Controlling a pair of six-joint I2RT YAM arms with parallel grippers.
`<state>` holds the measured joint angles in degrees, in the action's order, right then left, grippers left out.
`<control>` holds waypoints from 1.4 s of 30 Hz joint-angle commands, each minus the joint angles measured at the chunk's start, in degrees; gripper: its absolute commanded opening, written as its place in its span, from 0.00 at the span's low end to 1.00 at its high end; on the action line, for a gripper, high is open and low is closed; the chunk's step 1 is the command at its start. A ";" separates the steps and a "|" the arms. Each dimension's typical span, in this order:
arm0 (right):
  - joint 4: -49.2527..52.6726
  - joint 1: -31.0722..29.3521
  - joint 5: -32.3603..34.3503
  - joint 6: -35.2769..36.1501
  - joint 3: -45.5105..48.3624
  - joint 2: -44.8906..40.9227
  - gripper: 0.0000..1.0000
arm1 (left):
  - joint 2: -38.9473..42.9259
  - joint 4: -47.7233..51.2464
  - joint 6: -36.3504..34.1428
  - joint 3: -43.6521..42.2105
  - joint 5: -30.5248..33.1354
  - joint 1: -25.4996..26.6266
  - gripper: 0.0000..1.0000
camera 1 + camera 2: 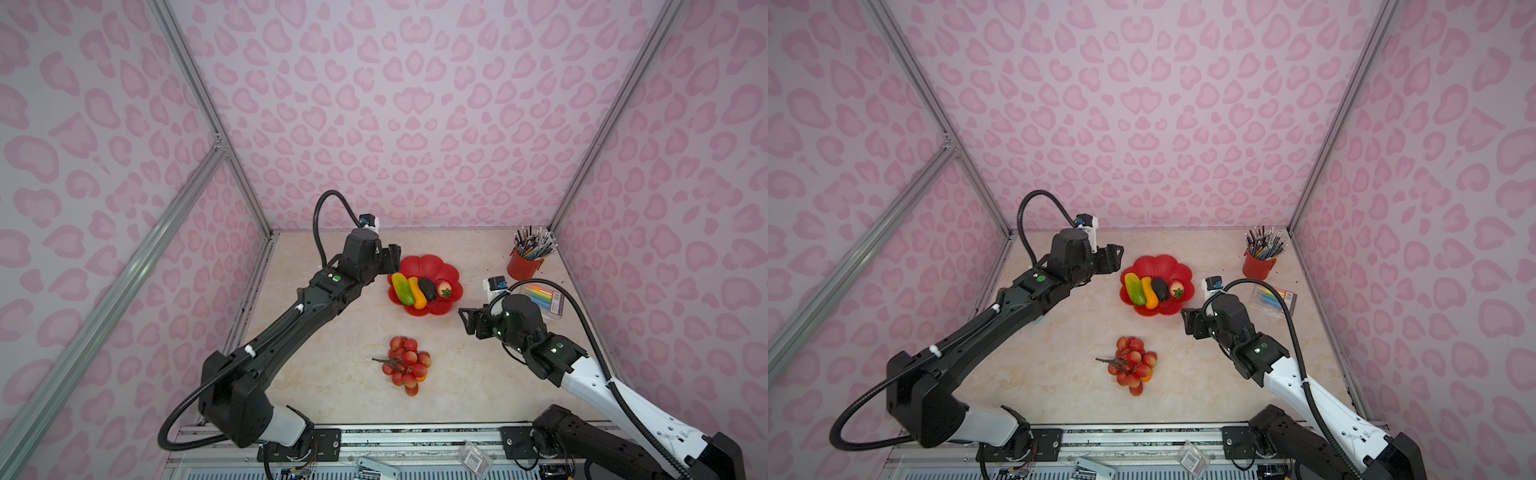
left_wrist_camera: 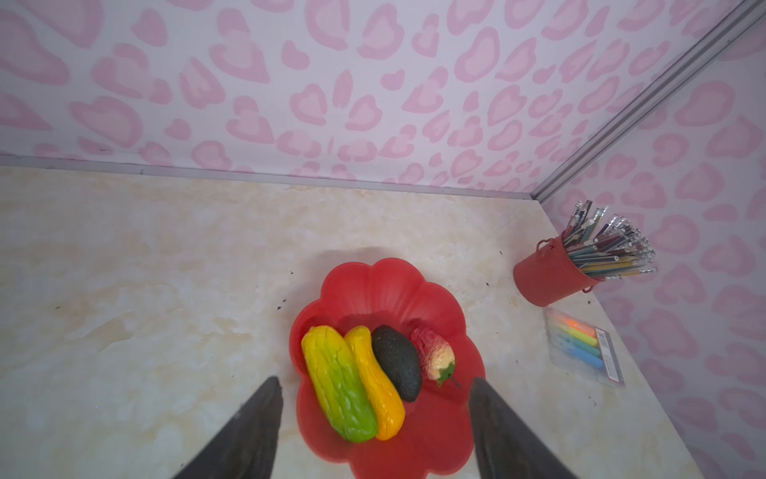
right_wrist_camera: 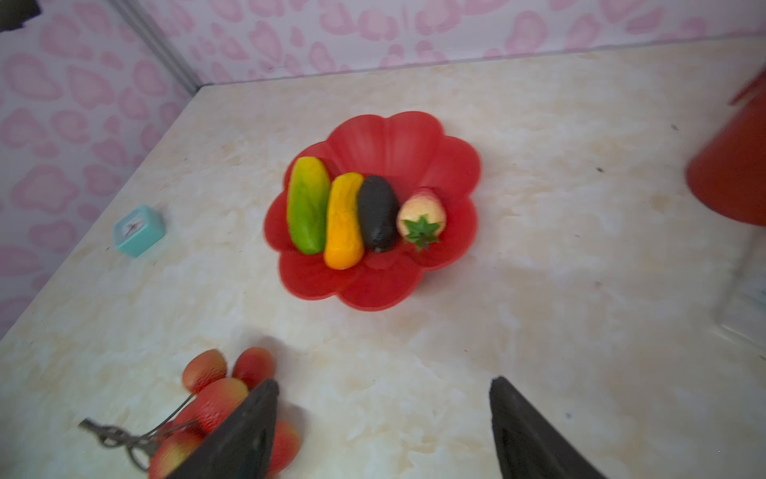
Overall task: Place and organize the fake fruits in the fruit bowl
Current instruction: 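Lift the lychee bunch into the bowl with right gripper while left arm withdraws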
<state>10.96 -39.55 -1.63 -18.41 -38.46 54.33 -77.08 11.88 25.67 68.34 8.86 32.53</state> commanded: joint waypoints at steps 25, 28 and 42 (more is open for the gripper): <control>-9.38 -26.60 -4.72 22.56 -18.36 40.77 0.56 | 63.82 16.95 15.23 -41.72 15.18 -2.39 0.99; -9.69 -26.54 -4.81 22.55 -19.93 44.33 0.50 | 66.33 19.51 16.07 -41.72 16.49 -2.39 0.99; -9.68 -25.19 0.67 20.09 -20.77 43.02 0.00 | 70.54 22.48 17.64 -41.40 19.22 -2.39 1.00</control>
<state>2.44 -65.19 -3.33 3.29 -59.96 98.56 -6.79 34.24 42.39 26.72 26.85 30.15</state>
